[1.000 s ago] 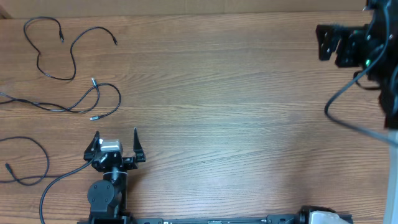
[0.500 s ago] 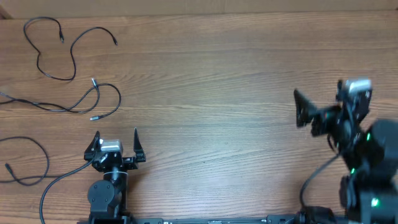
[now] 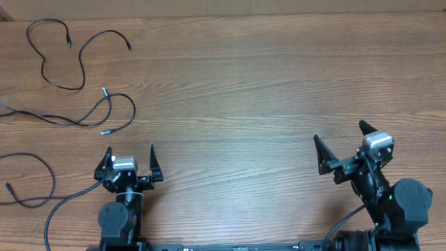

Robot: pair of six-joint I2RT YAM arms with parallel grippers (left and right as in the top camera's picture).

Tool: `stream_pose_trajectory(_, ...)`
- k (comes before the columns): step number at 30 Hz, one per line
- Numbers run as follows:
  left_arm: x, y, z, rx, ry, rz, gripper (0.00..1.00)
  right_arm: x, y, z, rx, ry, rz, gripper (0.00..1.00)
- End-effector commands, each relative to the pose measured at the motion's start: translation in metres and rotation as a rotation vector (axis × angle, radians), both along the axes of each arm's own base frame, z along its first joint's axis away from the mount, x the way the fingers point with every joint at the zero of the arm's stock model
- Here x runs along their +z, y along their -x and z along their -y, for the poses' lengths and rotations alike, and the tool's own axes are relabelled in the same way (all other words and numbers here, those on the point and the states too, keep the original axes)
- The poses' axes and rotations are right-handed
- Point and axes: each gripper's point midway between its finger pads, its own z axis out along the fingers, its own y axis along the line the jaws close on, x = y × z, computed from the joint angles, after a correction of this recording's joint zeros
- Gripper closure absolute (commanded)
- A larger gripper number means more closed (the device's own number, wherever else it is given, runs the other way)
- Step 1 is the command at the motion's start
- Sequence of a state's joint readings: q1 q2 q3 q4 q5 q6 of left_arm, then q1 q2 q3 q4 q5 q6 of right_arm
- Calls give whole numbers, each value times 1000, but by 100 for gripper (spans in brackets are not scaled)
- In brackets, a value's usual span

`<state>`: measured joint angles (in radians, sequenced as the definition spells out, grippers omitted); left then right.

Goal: Untangle cables

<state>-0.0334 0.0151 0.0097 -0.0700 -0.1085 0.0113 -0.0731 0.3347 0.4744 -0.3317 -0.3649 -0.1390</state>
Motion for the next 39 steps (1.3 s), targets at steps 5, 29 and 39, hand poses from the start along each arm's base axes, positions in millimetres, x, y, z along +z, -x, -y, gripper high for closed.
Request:
stream_pose_trajectory(5, 0, 0, 2, -12, -19, 6, 0, -10, 9, -7, 35, 26, 41, 0)
stream_pose_trajectory(29, 0, 0, 2, -12, -18, 6, 0, -56, 13, -16, 75, 72, 153, 0)
stream_pose_trajectory(39, 0, 0, 2, -12, -19, 6, 0, -62, 6, 2, -40, -3, 146, 0)
